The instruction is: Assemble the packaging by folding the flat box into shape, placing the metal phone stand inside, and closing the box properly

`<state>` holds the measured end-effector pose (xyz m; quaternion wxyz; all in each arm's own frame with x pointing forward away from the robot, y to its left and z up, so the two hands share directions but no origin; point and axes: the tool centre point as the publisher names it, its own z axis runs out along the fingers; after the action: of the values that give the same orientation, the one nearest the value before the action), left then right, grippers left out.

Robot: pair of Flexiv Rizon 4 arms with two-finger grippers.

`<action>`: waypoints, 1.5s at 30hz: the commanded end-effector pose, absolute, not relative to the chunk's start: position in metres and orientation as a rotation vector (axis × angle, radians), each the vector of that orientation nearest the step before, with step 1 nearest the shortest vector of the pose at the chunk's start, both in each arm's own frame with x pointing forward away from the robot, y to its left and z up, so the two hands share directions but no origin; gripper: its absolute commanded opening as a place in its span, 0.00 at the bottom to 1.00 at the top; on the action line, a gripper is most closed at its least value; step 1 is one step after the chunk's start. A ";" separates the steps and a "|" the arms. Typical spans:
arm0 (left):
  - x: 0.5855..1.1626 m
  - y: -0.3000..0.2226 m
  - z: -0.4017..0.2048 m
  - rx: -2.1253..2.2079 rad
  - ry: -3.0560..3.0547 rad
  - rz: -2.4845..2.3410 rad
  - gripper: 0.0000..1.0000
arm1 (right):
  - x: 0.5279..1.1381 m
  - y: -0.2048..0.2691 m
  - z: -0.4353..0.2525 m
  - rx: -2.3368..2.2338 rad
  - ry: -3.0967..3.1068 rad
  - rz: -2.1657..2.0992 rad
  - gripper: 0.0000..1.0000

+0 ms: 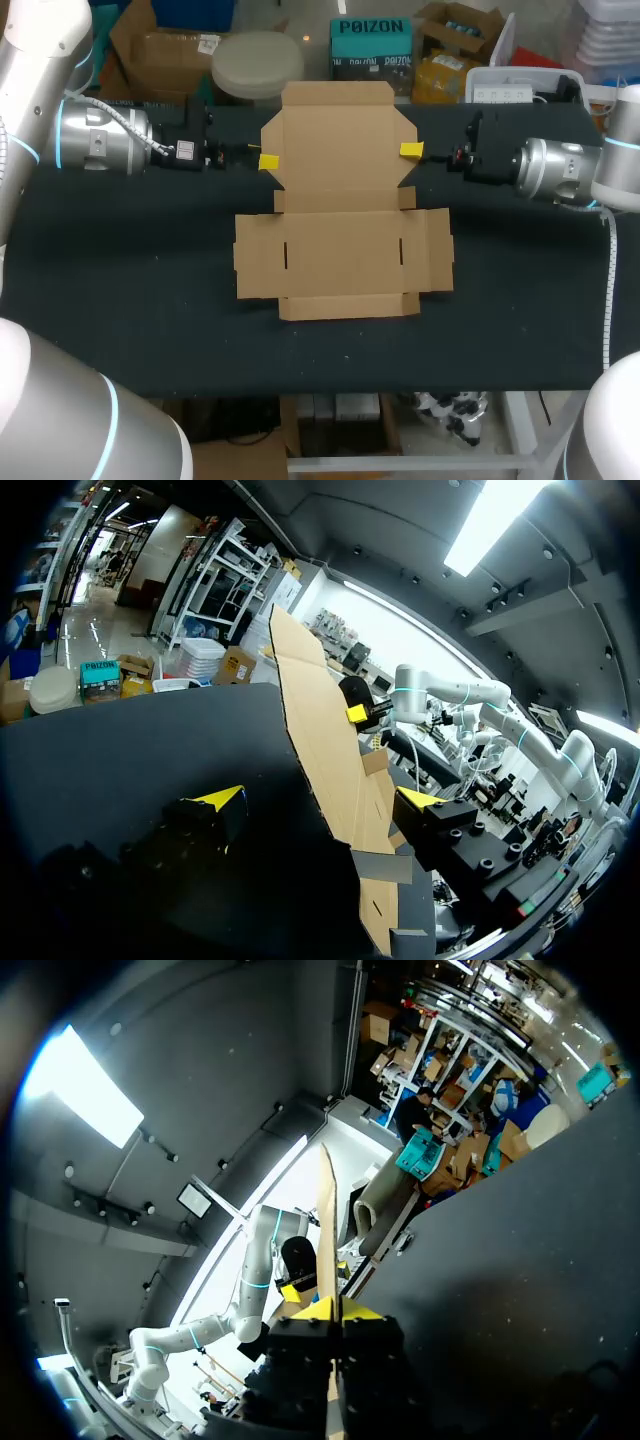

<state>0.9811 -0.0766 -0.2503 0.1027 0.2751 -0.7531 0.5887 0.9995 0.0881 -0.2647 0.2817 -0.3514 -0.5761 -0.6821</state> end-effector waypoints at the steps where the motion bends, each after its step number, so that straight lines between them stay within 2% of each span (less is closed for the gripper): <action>1: 0.996 -0.083 -0.248 0.738 -2.189 1.742 0.86 | 1.007 0.088 -0.266 -0.913 -1.539 -1.822 0.00; 3: 0.999 -0.087 -0.248 0.737 -2.189 1.746 0.84 | 1.007 0.089 -0.265 -0.907 -1.540 -1.823 0.00; 8: 1.002 -0.096 -0.246 0.697 -2.181 1.781 0.71 | 1.009 0.091 -0.262 -0.898 -1.548 -1.832 0.00; 12: 1.002 -0.103 -0.246 0.678 -2.180 1.789 0.69 | 1.010 0.094 -0.260 -0.892 -1.552 -1.835 0.00; 17: 1.001 -0.110 -0.245 0.642 -2.172 1.811 0.56 | 1.009 0.098 -0.257 -0.877 -1.558 -1.840 0.00; 25: 1.000 -0.117 -0.244 0.621 -2.164 1.824 0.47 | 1.009 0.106 -0.254 -0.866 -1.573 -1.838 0.00; 40: 0.997 -0.122 -0.242 0.605 -2.155 1.838 0.40 | 1.009 0.113 -0.252 -0.856 -1.585 -1.844 0.00; 45: 0.996 -0.122 -0.242 0.604 -2.153 1.842 0.33 | 1.009 0.114 -0.252 -0.853 -1.584 -1.845 0.00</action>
<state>0.9905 -0.1222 -0.2398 0.1121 0.2154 -0.7391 0.6283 1.0081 0.1132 -0.2518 0.2771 -0.3197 -0.5911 -0.6868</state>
